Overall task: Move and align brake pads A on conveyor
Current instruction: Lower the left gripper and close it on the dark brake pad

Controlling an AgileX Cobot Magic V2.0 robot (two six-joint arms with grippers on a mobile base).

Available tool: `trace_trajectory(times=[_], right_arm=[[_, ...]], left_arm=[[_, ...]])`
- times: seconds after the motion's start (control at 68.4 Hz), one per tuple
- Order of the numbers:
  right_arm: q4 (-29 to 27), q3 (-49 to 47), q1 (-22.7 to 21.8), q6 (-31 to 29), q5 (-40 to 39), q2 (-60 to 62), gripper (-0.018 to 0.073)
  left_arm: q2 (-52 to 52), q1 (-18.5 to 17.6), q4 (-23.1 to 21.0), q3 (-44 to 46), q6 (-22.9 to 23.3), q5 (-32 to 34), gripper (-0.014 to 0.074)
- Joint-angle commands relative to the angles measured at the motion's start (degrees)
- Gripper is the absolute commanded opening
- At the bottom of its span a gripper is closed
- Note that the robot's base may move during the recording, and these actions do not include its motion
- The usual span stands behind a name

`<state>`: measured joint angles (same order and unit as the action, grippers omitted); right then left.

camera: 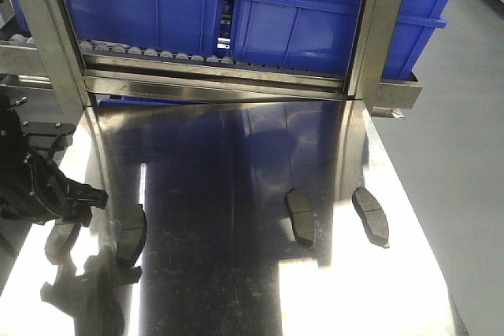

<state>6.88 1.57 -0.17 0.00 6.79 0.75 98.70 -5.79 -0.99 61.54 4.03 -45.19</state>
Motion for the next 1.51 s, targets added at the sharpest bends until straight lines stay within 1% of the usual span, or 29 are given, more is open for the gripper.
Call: trace_trajectory(times=[0.0,0.132,0.366,0.571,0.731,0.79,0.863,0.936,1.009,1.331,1.492], right_arm=[[0.3,0.5,-0.2,-0.3,-3.9,0.5,-0.0008],[0.3,0.5,-0.2,-0.3,-3.9,0.5,-0.0008],[0.3,0.5,-0.2,-0.3,-3.9,0.5,-0.0008],[0.3,0.5,-0.2,-0.3,-3.9,0.5,-0.0008],[0.3,0.5,-0.2,-0.3,-3.9,0.5,-0.0008],[0.3,0.5,-0.2,-0.3,-3.9,0.5,-0.0008],[0.3,0.5,-0.2,-0.3,-3.9,0.5,-0.0008],[0.3,0.5,-0.2,-0.3,-3.9,0.5,-0.0008],[0.3,0.5,-0.2,-0.3,-3.9,0.5,-0.0008],[0.3,0.5,-0.2,-0.3,-3.9,0.5,-0.0008],[0.3,0.5,-0.2,-0.3,-3.9,0.5,-0.0008]], left_arm=[[-0.8,0.0,-0.1,1.6,1.8,1.4,0.0484],[-0.2,0.0,0.0,1.6,3.2,1.8,0.0484],[-0.1,0.0,2.5,1.6,7.4,2.0,0.0484],[-0.1,0.0,2.5,1.6,7.7,2.0,0.0484],[-0.1,2.0,1.8,1.6,8.4,1.6,0.0484],[-0.1,2.5,1.7,1.6,7.7,1.1,0.0484],[-0.1,2.7,1.7,1.6,5.6,1.0,0.0484],[-0.1,2.7,0.3,1.6,2.9,1.0,0.0484],[-0.1,2.7,-1.2,1.6,1.1,1.1,0.0484],[0.0,2.7,-0.6,1.6,1.1,2.4,0.0484],[2.7,2.7,-0.7,1.7,0.6,1.5,0.0484]])
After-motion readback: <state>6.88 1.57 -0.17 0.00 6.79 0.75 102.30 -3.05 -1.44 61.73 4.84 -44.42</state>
